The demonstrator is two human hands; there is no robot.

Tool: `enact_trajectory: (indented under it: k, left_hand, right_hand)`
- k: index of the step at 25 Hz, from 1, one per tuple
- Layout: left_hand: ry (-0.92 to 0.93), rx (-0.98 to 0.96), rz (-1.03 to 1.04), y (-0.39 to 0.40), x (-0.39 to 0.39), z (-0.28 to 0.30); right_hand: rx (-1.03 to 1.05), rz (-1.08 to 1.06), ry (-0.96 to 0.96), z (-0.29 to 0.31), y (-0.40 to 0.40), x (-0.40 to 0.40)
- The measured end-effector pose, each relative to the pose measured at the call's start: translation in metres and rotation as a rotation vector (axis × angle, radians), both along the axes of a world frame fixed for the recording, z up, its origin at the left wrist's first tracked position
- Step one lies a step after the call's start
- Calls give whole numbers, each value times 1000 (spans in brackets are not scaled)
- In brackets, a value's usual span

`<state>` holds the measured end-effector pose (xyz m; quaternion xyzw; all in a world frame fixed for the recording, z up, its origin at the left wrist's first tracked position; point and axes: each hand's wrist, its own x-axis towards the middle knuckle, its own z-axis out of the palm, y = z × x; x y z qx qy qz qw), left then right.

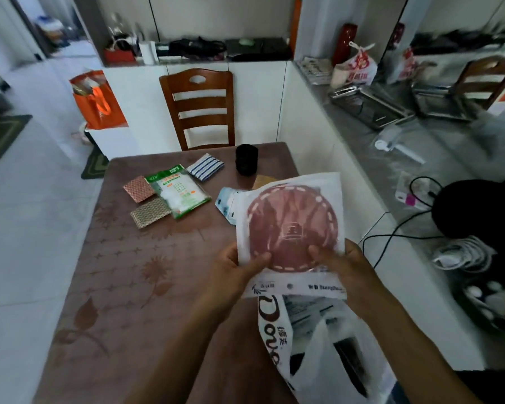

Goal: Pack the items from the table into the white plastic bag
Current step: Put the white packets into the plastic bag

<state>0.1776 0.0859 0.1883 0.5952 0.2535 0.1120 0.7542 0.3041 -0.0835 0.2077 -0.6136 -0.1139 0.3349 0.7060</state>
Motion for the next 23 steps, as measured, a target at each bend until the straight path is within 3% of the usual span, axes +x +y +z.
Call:
enact_trajectory:
  k: [5,10,13,17,20,23]
  left_hand:
    - [150,81,-92,-56,-2,-8]
    - [453,565,-548,-113,-10,-33]
    - [327,546,-628,-129,-18,-45]
    - [14,415,-731,-131,-35,-21]
    - [-41,524,-737,-126,-43,-19]
    - [-2,567,-739,-126,-45,-23]
  right_hand:
    - [-71,12,83,-11,-62,29]
    - [105,-197,188,-35,-114,50]
    - [81,-209,205,-51,-119,44]
    - [-421,44,88,-66,-116,30]
    - [-892,434,-178,-80,-117,27]
    - [-1137,625,-403,-86,-112,25]
